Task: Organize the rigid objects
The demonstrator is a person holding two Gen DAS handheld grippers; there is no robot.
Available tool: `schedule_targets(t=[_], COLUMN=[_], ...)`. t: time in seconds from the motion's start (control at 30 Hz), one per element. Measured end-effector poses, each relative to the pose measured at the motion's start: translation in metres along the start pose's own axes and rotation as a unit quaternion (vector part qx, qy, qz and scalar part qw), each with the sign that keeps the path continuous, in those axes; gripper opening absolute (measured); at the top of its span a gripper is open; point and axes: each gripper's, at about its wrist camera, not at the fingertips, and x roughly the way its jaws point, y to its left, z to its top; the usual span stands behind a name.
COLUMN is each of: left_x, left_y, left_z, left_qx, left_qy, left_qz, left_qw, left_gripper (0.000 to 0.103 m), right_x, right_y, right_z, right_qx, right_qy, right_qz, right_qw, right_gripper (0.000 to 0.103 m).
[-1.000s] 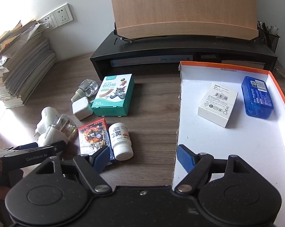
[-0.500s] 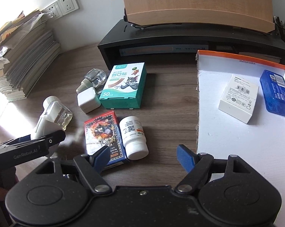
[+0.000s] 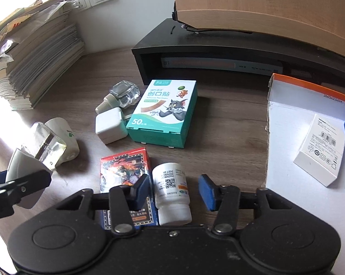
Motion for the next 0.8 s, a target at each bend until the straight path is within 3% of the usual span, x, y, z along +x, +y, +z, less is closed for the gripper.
schedule_targets(t=[0.07,0.47,0.8], left_x=[-0.003,-0.022,-0.043], left_y=[0.000,-0.011,-0.032], left_z=[0.000,0.000,-0.001], left_qx=[-0.001,-0.010,-0.008], left_qy=[-0.003,-0.023,-0.037], left_qz=[0.002,0.006,0.007], left_qw=[1.0000,0.9997,0.9993], left_gripper=[0.088,0.088,0.088], right_x=[-0.001,-0.001,-0.055], right_y=[0.001,-0.007,-0.016], right_z=[0.000,-0.012,-0.012], right_qx=[-0.002,-0.023,0.003], right_qy=[0.000,0.013,-0.045], right_qz=[0.007,-0.018,-0.010], right_qw=[1.000,1.000,0.999], right_gripper=[0.041,0.040,0.040])
